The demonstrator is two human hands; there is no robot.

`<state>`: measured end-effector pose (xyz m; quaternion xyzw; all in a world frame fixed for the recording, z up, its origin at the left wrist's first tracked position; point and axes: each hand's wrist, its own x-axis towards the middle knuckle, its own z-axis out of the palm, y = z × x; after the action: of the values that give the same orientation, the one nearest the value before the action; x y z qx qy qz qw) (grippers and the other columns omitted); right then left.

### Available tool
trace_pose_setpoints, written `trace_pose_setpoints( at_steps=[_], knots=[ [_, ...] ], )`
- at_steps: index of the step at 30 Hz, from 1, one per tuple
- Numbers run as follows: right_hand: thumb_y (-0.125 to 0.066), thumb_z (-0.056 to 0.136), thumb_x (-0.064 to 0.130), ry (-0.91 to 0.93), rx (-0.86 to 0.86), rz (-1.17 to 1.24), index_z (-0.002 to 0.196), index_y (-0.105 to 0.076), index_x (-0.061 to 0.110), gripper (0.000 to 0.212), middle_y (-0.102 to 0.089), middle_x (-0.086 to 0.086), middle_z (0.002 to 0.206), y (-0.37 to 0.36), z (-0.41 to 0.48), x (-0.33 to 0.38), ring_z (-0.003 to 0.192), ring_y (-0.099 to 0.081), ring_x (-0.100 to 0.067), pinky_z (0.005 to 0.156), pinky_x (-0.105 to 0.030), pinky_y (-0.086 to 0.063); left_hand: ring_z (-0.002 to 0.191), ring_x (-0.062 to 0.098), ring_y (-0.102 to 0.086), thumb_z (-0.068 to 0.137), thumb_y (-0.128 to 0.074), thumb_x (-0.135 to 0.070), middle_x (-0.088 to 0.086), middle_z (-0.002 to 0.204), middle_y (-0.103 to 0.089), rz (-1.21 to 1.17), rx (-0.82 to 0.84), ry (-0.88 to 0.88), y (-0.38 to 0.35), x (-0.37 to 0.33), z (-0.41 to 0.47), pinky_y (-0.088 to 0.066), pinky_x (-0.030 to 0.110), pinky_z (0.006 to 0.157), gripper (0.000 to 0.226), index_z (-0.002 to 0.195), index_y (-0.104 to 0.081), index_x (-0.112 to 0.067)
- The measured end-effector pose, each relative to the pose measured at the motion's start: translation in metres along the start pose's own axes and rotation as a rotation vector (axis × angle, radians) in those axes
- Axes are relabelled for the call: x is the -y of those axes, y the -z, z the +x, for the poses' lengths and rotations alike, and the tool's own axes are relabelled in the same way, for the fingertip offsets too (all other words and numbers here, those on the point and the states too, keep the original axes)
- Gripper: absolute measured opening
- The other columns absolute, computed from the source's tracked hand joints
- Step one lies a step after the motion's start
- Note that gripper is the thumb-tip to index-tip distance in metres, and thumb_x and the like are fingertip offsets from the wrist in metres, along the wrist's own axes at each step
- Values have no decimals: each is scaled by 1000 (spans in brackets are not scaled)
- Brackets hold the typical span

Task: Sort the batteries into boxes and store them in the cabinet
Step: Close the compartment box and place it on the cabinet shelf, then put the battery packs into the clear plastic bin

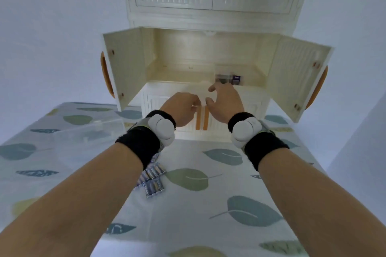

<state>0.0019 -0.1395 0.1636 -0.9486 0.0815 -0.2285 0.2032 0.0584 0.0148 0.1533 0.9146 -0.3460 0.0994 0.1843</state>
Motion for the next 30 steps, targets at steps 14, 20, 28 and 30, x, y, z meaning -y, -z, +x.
trace_pose_setpoints(
  at_steps=[14,20,28,30],
  knots=[
    [-66,55,79,104,753,-181,127,-47,42,83,-54,-5,126,-167,-128,76,113,-54,-31,99,-43,-44,98,15,-59,85,-67,-33,-4,107,-64,113,476,275,-50,115,-169,-37,22,79,29,110,-65,-18],
    [-76,70,41,46,749,-164,119,-54,26,55,-58,-11,119,-165,-113,79,105,-60,-34,90,-40,-53,102,24,-65,78,-69,-45,2,112,-68,86,351,328,-66,123,-181,-53,33,90,40,111,-60,-23],
    [-74,75,30,-19,557,-106,117,-59,13,48,-58,-16,120,-160,-100,77,109,-57,-34,94,-39,-51,81,25,-57,72,-63,-53,4,98,-59,123,254,359,-38,129,-184,-43,28,68,34,90,-60,-25],
    [-74,75,28,19,504,-58,108,-65,14,37,-63,-14,114,-163,-95,88,105,-60,-32,91,-37,-52,97,28,-59,75,-61,-48,6,113,-56,143,328,386,-24,137,-187,-46,30,76,49,119,-59,-27]
  ],
)
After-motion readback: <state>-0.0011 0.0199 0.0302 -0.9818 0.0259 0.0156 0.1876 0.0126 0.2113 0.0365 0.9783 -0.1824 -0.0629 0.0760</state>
